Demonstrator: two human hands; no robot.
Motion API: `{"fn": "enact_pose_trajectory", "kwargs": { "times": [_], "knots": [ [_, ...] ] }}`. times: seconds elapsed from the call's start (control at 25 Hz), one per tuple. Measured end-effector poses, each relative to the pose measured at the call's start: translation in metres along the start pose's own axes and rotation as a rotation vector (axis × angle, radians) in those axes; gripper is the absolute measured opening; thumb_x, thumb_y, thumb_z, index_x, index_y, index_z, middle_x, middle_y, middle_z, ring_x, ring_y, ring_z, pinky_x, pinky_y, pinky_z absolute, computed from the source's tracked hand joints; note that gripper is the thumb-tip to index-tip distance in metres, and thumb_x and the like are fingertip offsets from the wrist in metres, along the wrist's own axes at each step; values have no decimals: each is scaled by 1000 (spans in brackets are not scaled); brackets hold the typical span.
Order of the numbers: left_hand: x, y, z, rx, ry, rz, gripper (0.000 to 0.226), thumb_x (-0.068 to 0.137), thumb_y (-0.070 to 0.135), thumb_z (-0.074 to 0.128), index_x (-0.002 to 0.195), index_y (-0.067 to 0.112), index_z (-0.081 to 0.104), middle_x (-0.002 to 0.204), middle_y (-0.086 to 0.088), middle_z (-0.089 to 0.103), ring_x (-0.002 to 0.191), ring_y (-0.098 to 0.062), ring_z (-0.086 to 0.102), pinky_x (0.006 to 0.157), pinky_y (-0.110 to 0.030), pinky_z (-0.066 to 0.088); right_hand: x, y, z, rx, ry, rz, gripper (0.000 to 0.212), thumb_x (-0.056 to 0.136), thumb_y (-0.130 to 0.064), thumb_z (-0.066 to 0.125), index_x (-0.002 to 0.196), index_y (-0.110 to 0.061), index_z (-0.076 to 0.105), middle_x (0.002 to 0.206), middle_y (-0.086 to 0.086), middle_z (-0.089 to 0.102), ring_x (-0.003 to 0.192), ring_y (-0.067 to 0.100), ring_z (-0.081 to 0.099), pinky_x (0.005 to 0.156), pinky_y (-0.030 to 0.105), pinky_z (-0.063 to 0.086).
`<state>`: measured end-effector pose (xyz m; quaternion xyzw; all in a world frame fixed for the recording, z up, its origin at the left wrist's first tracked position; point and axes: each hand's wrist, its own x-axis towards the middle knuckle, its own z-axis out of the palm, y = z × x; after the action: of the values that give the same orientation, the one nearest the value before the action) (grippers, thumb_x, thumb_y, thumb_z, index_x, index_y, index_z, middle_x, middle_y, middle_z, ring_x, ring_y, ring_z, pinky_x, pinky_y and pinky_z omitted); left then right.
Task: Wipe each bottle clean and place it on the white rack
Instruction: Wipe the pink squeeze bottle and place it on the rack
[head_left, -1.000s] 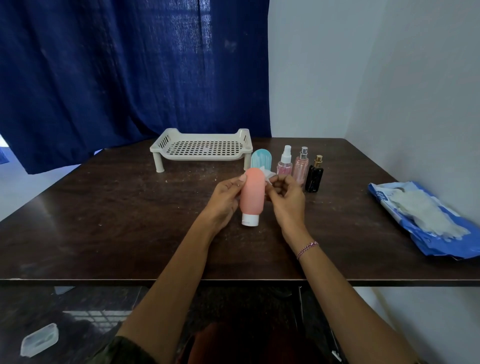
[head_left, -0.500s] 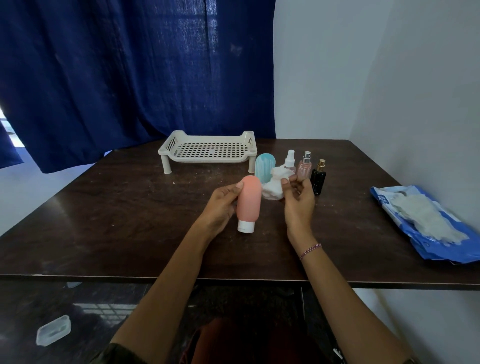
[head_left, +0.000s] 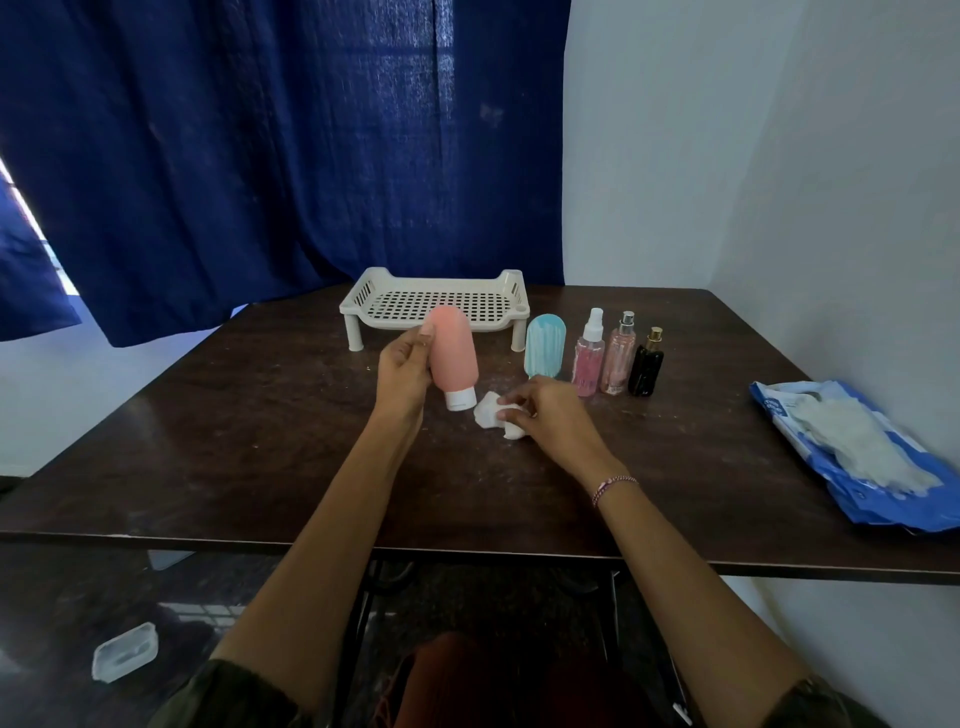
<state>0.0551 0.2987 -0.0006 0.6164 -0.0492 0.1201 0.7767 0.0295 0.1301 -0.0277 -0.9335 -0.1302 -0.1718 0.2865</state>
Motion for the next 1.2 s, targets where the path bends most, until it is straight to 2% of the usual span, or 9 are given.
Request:
{"fn": "enact_pose_trajectory", "kwargs": {
  "times": [0.12, 0.28, 0.4, 0.52, 0.64, 0.76, 0.92, 1.04, 1.2],
  "knots": [
    [1, 4, -1, 6, 15, 22, 26, 99, 25, 44, 115, 11, 59, 97, 8, 63, 92, -6, 58, 86, -32, 50, 1, -1, 5, -58, -50, -15, 26, 85, -22, 65, 110, -13, 68, 108, 6, 64, 88, 7, 53, 79, 16, 37],
    [4, 4, -2, 26, 24, 18, 36, 99, 26, 44, 126, 4, 55, 103, 6, 62, 101, -10, 58, 94, -37, 49, -1, -1, 2, -72, -73, -24, 30, 86, -31, 63, 111, -15, 67, 109, 5, 62, 98, 12, 53, 83, 21, 40],
    [7, 3, -2, 69, 25, 26, 38, 98, 27, 44, 127, 4, 54, 112, -1, 61, 110, -17, 56, 97, -40, 48, 2, -9, -15, -117, 58, 18, 41, 87, -50, 53, 107, -17, 68, 106, 1, 60, 100, 15, 51, 78, 26, 42],
    [12, 2, -1, 93, 11, 46, 39, 98, 29, 45, 128, 6, 54, 121, -7, 60, 113, -20, 56, 96, -39, 48, 15, -24, -31, -5, 191, 41, 42, 86, -50, 55, 102, -14, 69, 101, 3, 63, 84, 6, 53, 68, 13, 38],
    [18, 2, 0, 91, 1, 67, 38, 98, 29, 46, 123, 3, 58, 113, -8, 63, 101, -15, 59, 84, -30, 51, 34, -42, -31, 249, 148, 76, 39, 83, -39, 65, 108, -10, 68, 104, 3, 67, 75, -2, 52, 64, 0, 39],
    [26, 7, 3, 81, 7, 75, 28, 98, 24, 46, 108, 2, 61, 96, -4, 62, 86, -10, 57, 72, -23, 47, 52, -56, -18, 356, 90, 100, 42, 81, -37, 68, 112, -8, 66, 107, 5, 68, 85, 5, 56, 69, 7, 43],
    [44, 21, -5, 133, 58, 109, 23, 97, 25, 49, 108, 10, 62, 102, -2, 63, 91, -9, 58, 76, -24, 50, 80, -65, -4, 422, 153, 116, 40, 77, -34, 72, 108, -9, 68, 102, 5, 70, 86, 9, 60, 74, 16, 47],
    [62, 24, -20, 310, 151, 185, 24, 96, 26, 50, 110, 12, 64, 103, -2, 65, 90, -9, 62, 77, -25, 54, 110, -67, 8, 405, 203, 131, 43, 75, -31, 75, 110, -8, 67, 106, 6, 70, 93, 15, 64, 78, 20, 48],
    [87, 17, -35, 589, 271, 283, 24, 97, 24, 48, 97, 10, 68, 86, -2, 66, 72, -6, 57, 62, -5, 43, 155, -73, 29, 387, 275, 135, 40, 70, -27, 80, 102, -7, 68, 97, 6, 71, 85, 13, 64, 68, 16, 45]
  ]
}}
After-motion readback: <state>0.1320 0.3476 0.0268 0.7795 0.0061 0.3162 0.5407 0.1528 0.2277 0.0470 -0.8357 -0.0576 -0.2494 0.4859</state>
